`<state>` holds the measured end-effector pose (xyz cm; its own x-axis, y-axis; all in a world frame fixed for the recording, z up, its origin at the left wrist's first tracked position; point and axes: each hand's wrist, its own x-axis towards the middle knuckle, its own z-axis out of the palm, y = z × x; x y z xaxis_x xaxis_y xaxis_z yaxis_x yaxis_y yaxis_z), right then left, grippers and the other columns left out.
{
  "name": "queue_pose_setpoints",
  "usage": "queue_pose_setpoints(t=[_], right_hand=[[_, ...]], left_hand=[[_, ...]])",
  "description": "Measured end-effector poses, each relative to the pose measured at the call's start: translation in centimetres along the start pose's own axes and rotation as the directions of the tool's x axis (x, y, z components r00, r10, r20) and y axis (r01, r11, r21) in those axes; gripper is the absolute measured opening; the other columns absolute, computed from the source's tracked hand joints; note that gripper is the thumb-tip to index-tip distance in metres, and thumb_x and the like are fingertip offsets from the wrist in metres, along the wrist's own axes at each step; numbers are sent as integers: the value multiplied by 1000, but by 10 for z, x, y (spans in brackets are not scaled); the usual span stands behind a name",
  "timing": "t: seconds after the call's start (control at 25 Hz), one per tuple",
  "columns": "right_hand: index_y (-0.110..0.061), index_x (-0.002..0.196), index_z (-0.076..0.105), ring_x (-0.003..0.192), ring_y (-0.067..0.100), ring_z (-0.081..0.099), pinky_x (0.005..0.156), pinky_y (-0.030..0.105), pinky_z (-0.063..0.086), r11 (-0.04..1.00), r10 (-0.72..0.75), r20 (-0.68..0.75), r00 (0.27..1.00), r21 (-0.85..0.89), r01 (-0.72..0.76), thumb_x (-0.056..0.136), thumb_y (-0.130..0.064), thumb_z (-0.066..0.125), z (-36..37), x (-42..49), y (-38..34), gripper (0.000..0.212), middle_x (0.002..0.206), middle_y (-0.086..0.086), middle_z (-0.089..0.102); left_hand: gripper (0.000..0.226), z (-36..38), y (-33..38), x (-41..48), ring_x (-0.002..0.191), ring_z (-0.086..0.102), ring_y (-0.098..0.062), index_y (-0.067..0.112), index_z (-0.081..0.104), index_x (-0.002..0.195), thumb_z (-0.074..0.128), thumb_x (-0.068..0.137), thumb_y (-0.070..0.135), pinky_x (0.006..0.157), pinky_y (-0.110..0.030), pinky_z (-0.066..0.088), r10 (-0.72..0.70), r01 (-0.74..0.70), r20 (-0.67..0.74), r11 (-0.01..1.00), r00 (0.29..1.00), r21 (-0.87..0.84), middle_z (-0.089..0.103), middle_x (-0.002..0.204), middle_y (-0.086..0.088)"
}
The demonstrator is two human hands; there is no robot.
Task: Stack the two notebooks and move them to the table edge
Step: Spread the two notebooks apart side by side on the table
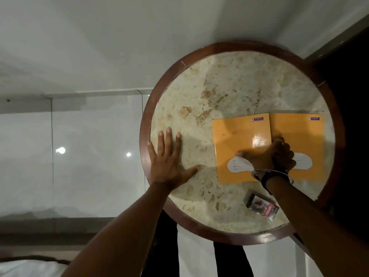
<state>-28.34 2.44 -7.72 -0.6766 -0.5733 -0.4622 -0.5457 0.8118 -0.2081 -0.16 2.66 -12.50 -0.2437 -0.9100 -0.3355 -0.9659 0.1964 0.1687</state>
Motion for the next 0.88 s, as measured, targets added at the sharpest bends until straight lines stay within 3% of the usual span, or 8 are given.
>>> queue_pose_setpoints(t=[0.16,0.28,0.36,0.44,0.52,0.64,0.72,0.88], right_hand=[[-9,92,49,101,36,46,89,53,46,979,138,78,987,144,-148,51,-50,88,-11,2,-15,69,111,15,44],[-5,77,47,73,27,47,69,38,41,916,3,159,987,395,-67,65,-36,85,-22,14,-33,50,83,13,47],[4,88,53,75,27,52,68,35,40,854,-86,119,989,520,12,74,-27,80,-27,23,-49,43,84,18,52],[4,106,53,84,27,55,73,34,42,810,-75,51,996,586,31,78,-20,77,-23,30,-63,45,97,19,59],[2,111,52,87,27,57,76,34,45,784,-55,28,998,621,26,79,-15,75,-10,30,-71,43,106,21,63],[-1,115,53,105,33,61,86,41,51,829,-127,-35,991,546,125,84,-18,70,16,22,-67,39,114,16,66],[-3,120,55,115,36,52,94,46,48,897,-201,-120,972,376,232,86,-28,66,23,20,-61,44,121,19,63],[-3,116,60,117,37,43,89,41,44,914,-343,-197,918,154,375,83,-33,68,19,21,-52,46,124,21,49]], left_hand=[[126,3,-4,1,162,2,-38,17,11,168,29,76,101,124,-62,-7,1,-1,-42,1000,999,6,0,176,-14],[127,6,-5,2,162,2,-37,18,10,168,29,75,102,124,-59,-12,8,-8,-72,1000,997,3,0,176,-13],[128,7,-6,3,162,2,-37,19,8,168,29,74,103,124,-58,-13,1,0,-62,1000,998,8,-2,176,-12],[128,9,-7,2,162,3,-38,20,7,168,29,74,103,124,-59,-12,1,-1,-66,1000,998,10,-1,176,-12],[128,9,-7,2,162,4,-38,20,8,168,30,74,103,124,-60,-9,1,-1,-56,1000,998,0,0,176,-13],[127,10,-7,2,162,5,-38,19,11,167,31,74,102,123,-65,0,5,-5,-77,1000,997,4,1,176,-13],[126,11,-7,2,162,5,-38,18,13,167,32,74,102,123,-68,4,9,-8,-79,1000,997,9,2,176,-12],[124,10,-7,2,161,10,-40,17,18,166,30,76,101,122,-70,8,17,-18,-93,1000,996,-3,7,175,-14]])
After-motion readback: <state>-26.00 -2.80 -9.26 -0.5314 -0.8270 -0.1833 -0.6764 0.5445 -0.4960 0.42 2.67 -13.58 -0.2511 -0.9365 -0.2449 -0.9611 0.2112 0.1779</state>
